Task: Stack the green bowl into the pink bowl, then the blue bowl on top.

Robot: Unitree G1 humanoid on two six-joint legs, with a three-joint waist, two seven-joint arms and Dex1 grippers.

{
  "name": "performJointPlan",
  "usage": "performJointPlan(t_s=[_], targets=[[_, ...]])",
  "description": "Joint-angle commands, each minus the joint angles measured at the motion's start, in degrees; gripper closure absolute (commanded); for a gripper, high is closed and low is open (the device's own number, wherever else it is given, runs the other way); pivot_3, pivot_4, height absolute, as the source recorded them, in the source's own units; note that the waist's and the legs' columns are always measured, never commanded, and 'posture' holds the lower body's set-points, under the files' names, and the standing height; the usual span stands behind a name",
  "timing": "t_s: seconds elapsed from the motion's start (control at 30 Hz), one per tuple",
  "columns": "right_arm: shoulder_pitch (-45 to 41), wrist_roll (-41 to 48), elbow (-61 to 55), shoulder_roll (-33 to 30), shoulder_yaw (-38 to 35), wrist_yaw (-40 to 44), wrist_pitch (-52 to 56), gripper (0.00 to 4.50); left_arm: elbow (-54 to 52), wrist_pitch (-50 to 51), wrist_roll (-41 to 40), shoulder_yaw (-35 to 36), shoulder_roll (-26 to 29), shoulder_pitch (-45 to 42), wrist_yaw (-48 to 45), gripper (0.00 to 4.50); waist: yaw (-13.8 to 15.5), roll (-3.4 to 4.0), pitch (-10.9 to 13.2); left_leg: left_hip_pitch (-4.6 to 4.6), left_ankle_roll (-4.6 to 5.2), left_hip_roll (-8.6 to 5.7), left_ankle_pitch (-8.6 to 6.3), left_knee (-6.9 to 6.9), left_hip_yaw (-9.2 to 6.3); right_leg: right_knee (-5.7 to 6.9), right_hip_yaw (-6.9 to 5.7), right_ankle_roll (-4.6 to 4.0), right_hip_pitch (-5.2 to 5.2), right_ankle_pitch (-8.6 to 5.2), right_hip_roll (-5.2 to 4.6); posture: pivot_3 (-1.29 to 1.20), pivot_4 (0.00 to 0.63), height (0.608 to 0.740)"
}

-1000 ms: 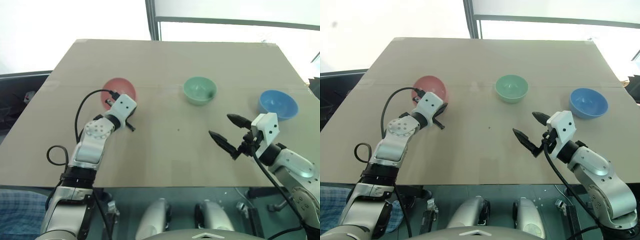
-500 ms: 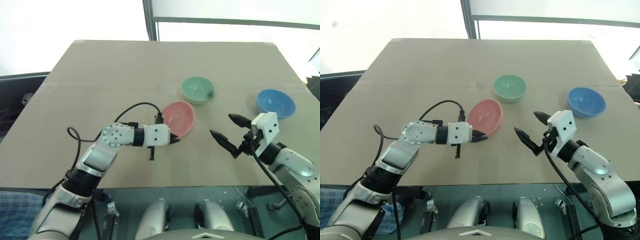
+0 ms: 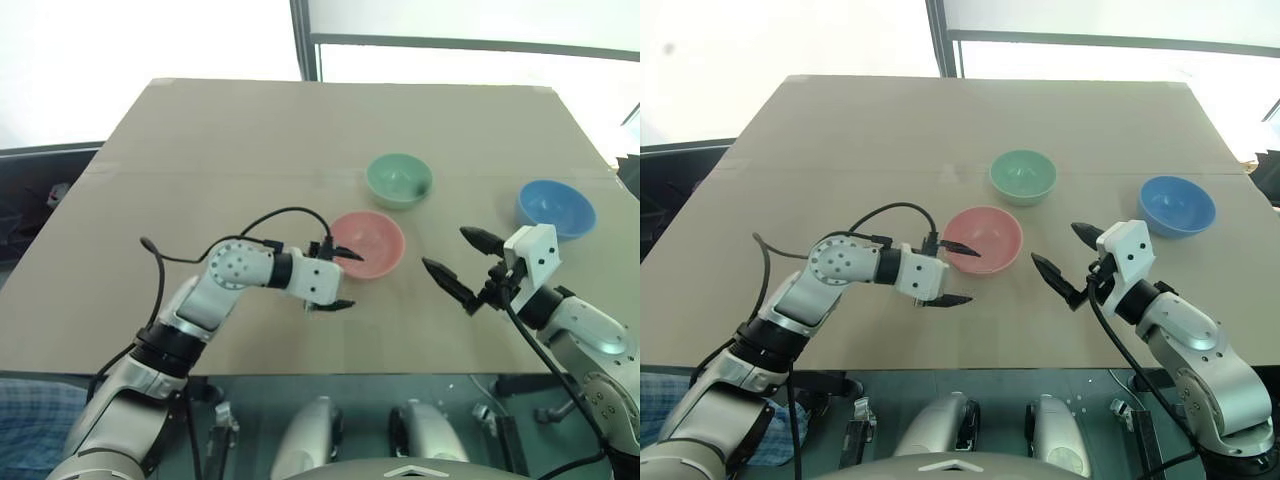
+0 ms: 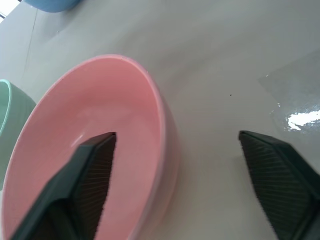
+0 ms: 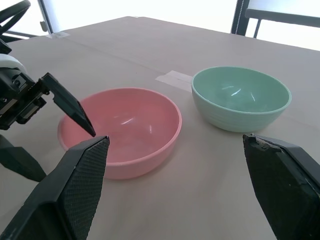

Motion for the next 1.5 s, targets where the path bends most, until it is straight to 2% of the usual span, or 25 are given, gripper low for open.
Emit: performJointPlan(t_s=[0.03, 0.1, 0.23, 0.3, 0.37, 0.47, 0.63, 0.8, 0.9, 1.03, 1.17, 1.3, 1.5], targets=[[-0.1, 0.3, -1.8, 0.0, -1.2, 0.1, -1.1, 0.0, -2.4, 0.7, -4.5, 2.9, -1.2, 0.7, 0.8, 0.07, 0.0, 0.0, 0.0, 0.01, 0.0, 0.0, 0.0, 0.0, 0.0, 0.01, 0.0, 0.0, 0.0, 0.0, 0.01, 0.0, 0.15, 0.74], [-0.1, 0.4, -1.6, -0.2, -1.3, 0.3, -1.2, 0.0, -3.2, 1.1, -7.3, 5.1, -3.2, 0.6, 2.8, 0.07, 0.1, 0.0, 0.0, 0.01, 0.0, 0.01, 0.0, 0.02, 0.0, 0.03, 0.0, 0.0, 0.01, 0.0, 0.01, 0.0, 0.15, 0.74], [-0.4, 0.0, -0.4, -1.7, -2.5, 1.8, -1.8, 0.0, -5.4, 12.6, -18.4, 15.0, -11.7, 0.6, 14.5, 0.07, 0.1, -0.03, 0.0, -0.01, 0.01, 0.01, 0.0, 0.11, -0.03, 0.03, -0.03, 0.02, 0.04, 0.01, 0.01, 0.0, 0.15, 0.74], [-0.9, -0.1, 1.0, -3.1, -3.8, 3.2, -2.3, 0.0, -6.1, 18.6, -22.4, 19.5, -14.0, 0.5, 19.0, 0.07, 0.0, -0.1, 0.0, -0.01, 0.01, 0.01, -0.01, 0.16, -0.04, 0.05, -0.03, 0.03, 0.06, 0.01, 0.0, 0.0, 0.15, 0.74], [-1.8, -0.7, 3.2, -4.6, -4.6, 4.8, -3.2, 0.0, -6.6, 22.6, -24.2, 22.3, -14.1, 0.9, 21.4, 0.07, -0.3, -0.09, 0.0, 0.05, 0.01, 0.02, 0.0, 0.16, -0.02, 0.1, 0.0, 0.03, 0.07, 0.0, 0.05, 0.0, 0.15, 0.74], [-4.5, -1.5, 7.9, -6.4, -4.7, 7.3, -5.0, 0.0, -6.2, 24.0, -20.8, 23.6, -10.4, 3.4, 22.7, 0.07, -0.4, -0.09, 0.0, 0.15, -0.01, 0.04, 0.01, 0.16, 0.01, 0.25, 0.04, 0.03, 0.07, 0.0, 0.11, 0.0, 0.15, 0.74], [-9.9, -4.0, 16.6, -8.0, -3.4, 11.5, -8.7, 0.0, -9.4, 28.9, -24.3, 28.4, -5.9, 7.9, 22.0, 0.07, -0.2, -0.17, 0.0, 0.2, -0.03, 0.04, 0.02, 0.16, 0.06, 0.31, 0.08, 0.01, 0.07, -0.01, 0.1, 0.0, 0.15, 0.74], [-21.4, -14.9, 33.8, -9.9, 3.4, 15.4, -19.2, 0.0, -11.6, 32.0, -26.6, 31.2, 1.2, 14.8, 16.3, 0.07, -0.3, -0.14, 0.1, 0.2, -0.26, 0.04, 0.15, 0.13, 0.11, 0.28, 0.12, -0.01, 0.04, -0.01, 0.05, 0.0, 0.15, 0.74], [-31.9, -22.2, 44.9, -9.1, 8.7, 16.6, -27.1, 0.0, -12.4, 33.5, -28.3, 32.4, 3.7, 17.3, 13.8, 0.07, -0.3, -0.1, 0.1, 0.2, -0.3, 0.04, 0.17, 0.09, 0.11, 0.29, 0.12, -0.02, 0.0, -0.01, 0.04, 0.0, 0.15, 0.74], [-45.6, -29.7, 59.3, -5.6, 15.1, 18.0, -37.0, 0.0, -12.6, 34.4, -29.5, 33.6, 5.1, 18.9, 12.1, 0.07, -0.9, -0.07, 0.2, 0.19, -0.36, 0.05, 0.2, 0.03, 0.12, 0.28, 0.13, -0.04, -0.06, -0.02, 0.02, 0.0, 0.15, 0.74], [-53.0, -33.9, 69.8, -2.2, 18.6, 19.1, -43.7, 0.0, -14.8, 36.6, -32.9, 35.2, 5.3, 20.1, 10.9, 0.07, -1.0, -0.09, 0.2, 0.11, -0.37, 0.05, 0.21, -0.1, 0.06, 0.02, 0.08, -0.04, -0.07, -0.01, 0.01, 0.0, 0.15, 0.74], [-56.9, -37.1, 76.9, -0.4, 21.8, 22.2, -50.2, 0.0, -17.1, 38.9, -35.8, 37.5, 6.6, 21.8, 10.1, 0.07, -1.3, -0.07, 0.2, -0.04, -0.35, -0.02, 0.18, -0.14, 0.04, -0.18, 0.07, -0.03, -0.09, 0.0, -0.07, 0.0, 0.15, 0.74], [-59.8, -38.7, 83.6, 1.6, 23.2, 25.1, -53.6, 0.0, -18.3, 40.5, -38.2, 39.8, 7.8, 23.7, 9.5, 0.07, -1.7, -0.01, 0.2, 0.02, -0.37, 0.0, 0.19, -0.2, 0.04, -0.18, 0.07, -0.04, -0.1, 0.0, -0.07, 0.0, 0.15, 0.74]])
